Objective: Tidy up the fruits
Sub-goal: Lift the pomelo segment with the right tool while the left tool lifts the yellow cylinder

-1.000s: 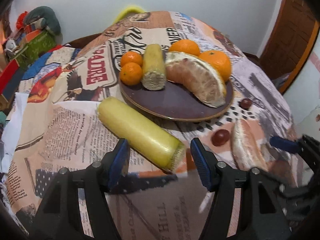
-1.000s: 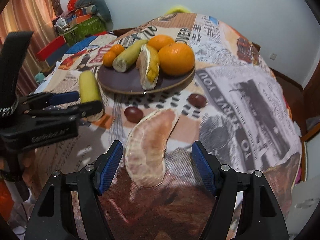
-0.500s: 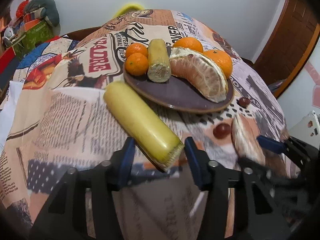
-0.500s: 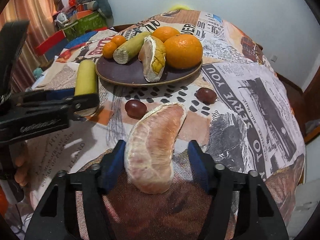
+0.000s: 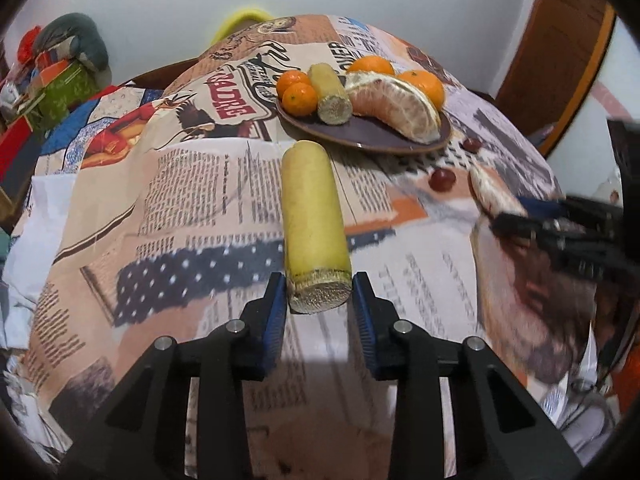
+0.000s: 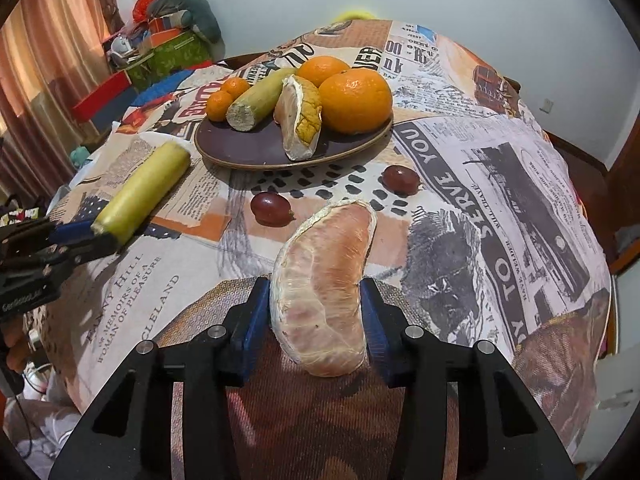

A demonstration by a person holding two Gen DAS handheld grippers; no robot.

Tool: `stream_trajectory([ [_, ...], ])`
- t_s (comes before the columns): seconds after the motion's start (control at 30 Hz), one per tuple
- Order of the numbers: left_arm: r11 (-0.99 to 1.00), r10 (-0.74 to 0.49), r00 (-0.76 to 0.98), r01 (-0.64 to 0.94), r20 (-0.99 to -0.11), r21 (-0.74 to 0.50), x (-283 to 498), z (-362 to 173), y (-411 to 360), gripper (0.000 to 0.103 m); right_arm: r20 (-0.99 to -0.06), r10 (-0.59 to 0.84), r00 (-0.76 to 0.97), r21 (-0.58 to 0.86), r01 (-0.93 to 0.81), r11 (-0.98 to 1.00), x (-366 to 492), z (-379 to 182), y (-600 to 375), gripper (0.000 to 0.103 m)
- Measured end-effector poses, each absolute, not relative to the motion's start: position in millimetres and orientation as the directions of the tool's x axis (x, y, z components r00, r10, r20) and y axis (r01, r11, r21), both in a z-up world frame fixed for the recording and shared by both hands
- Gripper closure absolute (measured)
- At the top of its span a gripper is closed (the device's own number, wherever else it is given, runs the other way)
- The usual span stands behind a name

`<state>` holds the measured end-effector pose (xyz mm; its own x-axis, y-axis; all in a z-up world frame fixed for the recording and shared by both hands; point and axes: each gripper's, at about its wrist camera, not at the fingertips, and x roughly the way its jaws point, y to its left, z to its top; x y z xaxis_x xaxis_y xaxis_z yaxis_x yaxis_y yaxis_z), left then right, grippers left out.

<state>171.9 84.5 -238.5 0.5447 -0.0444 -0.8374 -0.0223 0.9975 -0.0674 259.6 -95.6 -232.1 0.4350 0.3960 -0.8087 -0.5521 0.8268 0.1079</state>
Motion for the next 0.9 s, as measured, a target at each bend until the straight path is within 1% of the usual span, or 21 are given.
stream_trajectory([
  [0.07,0.998,-0.061,0.505,0.004,-0.861,-0.069,168.9,-240.9,83.9,0.069,-0.805,0.399,0.439,0.109,-0.552,0.827,259.0,-230.1,-97.4,0.062],
  [0.13,0.996,-0.089,0.476,0.027,-0.875,-0.087,169.1,-242.2,84.8,0.062,-0.801,0.402,0.444,0.111,-0.550,0.828,259.1,-228.4,-99.3,0.062],
  [0.2,0.997,-0.077,0.490,0.019,-0.868,-0.078,170.1,-238.3,86.9,0.049,-0.797,0.406,0.447,0.116,-0.546,0.830,260.6,-227.3,-100.9,0.062],
  [0.23,0.997,-0.071,0.496,0.011,-0.866,-0.076,171.4,-236.8,87.6,0.048,-0.796,0.405,0.450,0.116,-0.543,0.831,261.0,-226.5,-101.1,0.062],
  [0.37,0.993,-0.092,0.520,-0.016,-0.849,-0.118,183.4,-228.9,94.7,0.048,-0.788,0.410,0.459,0.120,-0.538,0.834,264.6,-224.1,-104.1,0.062],
  [0.5,0.994,-0.072,0.531,-0.036,-0.845,-0.107,205.5,-229.1,96.7,0.048,-0.782,0.412,0.468,0.122,-0.533,0.837,268.0,-222.5,-106.4,0.062],
  [0.77,0.993,-0.050,0.510,-0.067,-0.859,-0.098,246.4,-247.1,98.9,0.048,-0.773,0.419,0.477,0.131,-0.527,0.840,274.7,-220.7,-109.0,0.062],
  [0.83,0.994,-0.044,0.520,-0.064,-0.853,-0.090,250.1,-247.5,96.7,0.057,-0.770,0.422,0.478,0.134,-0.525,0.841,276.9,-220.4,-108.9,0.062],
  [0.87,0.994,-0.047,0.518,-0.061,-0.854,-0.091,251.7,-248.3,95.9,0.065,-0.769,0.423,0.480,0.136,-0.524,0.841,277.8,-220.1,-108.9,0.062],
  [0.9,0.994,-0.044,0.519,-0.062,-0.853,-0.089,252.3,-248.5,95.3,0.066,-0.767,0.425,0.481,0.138,-0.523,0.841,278.2,-219.9,-109.0,0.062],
])
